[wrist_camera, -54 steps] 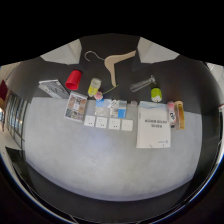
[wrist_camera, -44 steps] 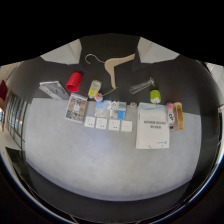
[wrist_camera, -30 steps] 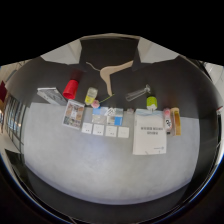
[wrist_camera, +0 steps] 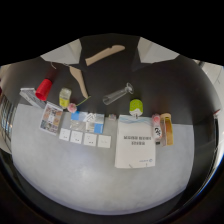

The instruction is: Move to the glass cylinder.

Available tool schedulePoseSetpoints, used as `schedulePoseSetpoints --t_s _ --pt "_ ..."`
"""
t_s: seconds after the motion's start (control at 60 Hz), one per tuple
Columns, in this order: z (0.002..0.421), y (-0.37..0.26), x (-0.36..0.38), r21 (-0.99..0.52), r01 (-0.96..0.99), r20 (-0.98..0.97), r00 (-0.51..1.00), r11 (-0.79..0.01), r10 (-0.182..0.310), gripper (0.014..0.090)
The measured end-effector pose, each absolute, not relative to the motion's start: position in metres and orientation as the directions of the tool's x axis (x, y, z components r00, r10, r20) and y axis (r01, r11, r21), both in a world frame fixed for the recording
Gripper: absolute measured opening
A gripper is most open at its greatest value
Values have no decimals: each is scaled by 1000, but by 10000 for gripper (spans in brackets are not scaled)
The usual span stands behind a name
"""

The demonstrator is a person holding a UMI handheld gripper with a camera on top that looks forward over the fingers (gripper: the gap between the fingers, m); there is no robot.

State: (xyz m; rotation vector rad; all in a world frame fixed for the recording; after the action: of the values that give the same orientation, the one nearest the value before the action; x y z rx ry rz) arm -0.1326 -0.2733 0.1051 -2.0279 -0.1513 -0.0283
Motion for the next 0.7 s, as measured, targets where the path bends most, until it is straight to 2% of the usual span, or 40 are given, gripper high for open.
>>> schedulePoseSetpoints --t_s 0.35,0.7 --pt "60 -164 -173 -848 110 79 994 -519 80 841" --pt "32 -125 -178 -818 105 77 994 -566 73 845"
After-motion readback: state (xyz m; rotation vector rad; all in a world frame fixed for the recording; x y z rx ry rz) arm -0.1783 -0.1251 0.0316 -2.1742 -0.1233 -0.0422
